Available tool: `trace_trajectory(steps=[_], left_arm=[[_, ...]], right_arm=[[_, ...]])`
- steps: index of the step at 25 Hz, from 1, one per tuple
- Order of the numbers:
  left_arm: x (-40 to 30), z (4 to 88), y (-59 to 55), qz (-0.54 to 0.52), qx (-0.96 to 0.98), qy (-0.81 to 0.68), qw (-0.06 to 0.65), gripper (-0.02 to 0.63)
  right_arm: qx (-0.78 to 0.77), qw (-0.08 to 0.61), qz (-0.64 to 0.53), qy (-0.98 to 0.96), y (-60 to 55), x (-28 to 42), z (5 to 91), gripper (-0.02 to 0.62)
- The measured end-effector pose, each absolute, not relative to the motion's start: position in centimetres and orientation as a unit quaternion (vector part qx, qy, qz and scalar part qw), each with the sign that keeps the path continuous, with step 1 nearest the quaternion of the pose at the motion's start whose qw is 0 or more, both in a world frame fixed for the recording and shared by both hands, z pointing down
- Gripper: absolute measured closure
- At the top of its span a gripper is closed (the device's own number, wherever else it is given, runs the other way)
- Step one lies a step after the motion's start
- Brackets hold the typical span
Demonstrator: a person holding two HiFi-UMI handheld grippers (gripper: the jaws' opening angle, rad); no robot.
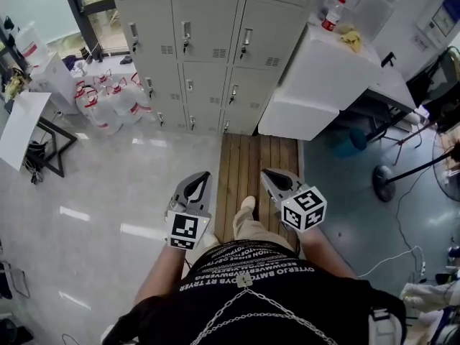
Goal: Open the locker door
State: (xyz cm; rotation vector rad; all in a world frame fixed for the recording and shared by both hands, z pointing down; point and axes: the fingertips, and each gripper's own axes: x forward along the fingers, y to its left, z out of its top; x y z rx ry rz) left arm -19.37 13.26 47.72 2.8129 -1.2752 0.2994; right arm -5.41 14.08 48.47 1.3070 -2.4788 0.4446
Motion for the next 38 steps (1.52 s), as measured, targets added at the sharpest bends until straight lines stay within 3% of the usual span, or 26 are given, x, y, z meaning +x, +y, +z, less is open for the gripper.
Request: trace_trajectory(steps=[9,17,28,38], left_arm=[[-14.7,48.6,5.2,0.107,0.903,-0.409,0.075,0.607],[-7.9,46.6,-4.3,0.101,0.907,-0.407,0.040,0.606],[2.7,47.0,-11.9,0.105,0.914,-0.388,0.055,0.606],[4.6,46.7,-13.4,0.115,0.902,-0.411,0.070,0.607]], right_arm=[[0.463,0.107,0.185,-0.860,5.4,0.5,49.1,0.600],[0.466,0.102,0.192,-0.857,-2.4,7.2,49.8,0.600],[0.457,0.090,0.218,-0.858,-8.9,16.5,51.8,0.600],[0.456,0.081,0.229,-0.856,-11.4,21.3,51.8,0.600]])
